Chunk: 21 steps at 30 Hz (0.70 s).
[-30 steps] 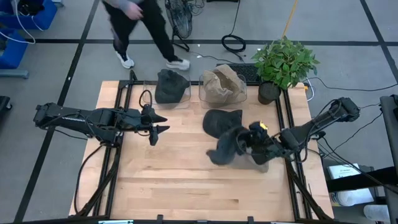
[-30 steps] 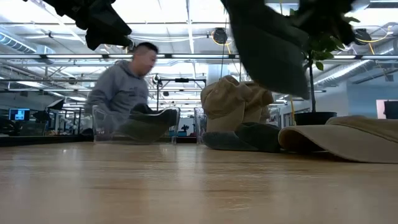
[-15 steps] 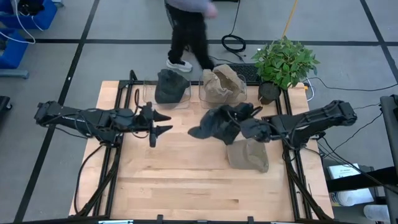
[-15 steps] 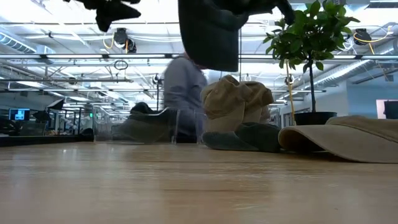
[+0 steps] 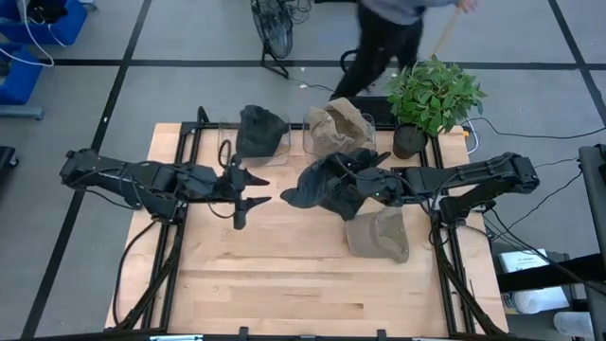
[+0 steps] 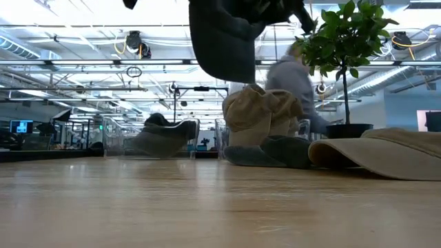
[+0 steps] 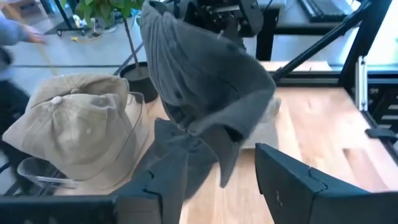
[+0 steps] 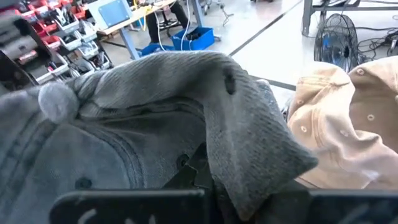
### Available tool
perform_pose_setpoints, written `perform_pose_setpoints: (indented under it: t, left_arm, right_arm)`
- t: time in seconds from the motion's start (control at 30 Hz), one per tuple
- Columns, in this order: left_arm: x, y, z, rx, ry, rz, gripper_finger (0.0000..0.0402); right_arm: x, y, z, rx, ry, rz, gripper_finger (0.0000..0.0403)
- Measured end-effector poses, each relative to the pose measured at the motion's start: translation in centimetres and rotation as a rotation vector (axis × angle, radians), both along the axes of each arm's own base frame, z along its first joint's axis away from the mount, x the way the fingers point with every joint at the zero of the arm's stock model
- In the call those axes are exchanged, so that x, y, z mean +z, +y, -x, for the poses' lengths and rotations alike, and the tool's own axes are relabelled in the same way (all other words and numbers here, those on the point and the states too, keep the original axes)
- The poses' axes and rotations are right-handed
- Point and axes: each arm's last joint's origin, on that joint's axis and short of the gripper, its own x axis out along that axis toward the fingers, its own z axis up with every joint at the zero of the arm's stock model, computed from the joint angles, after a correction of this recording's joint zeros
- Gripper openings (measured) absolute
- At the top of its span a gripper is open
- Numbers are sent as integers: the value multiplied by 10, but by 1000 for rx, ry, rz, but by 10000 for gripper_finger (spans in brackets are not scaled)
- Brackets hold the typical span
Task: Pick & Place hat
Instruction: Put the black cap into the left transparent bin
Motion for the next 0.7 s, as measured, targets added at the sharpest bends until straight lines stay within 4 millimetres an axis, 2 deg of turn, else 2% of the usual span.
perform_pose_setpoints:
  t: [0.17,0.4,0.53,0.7]
  left_arm:
    - [8,3,-10,14,30,-18,237]
    - [7,5,-30,3,38,24,337]
    - [7,3,-42,5,-19,32,384]
    - [5,2,-57,51,-84,27,394]
  right_arm:
    - [0,0,0,1,4,4,14]
    - [0,-9,0,-39,2,8,14]
    - [0,-17,0,-82,11,20,14]
    - [0,-19,0,-81,13,23,14]
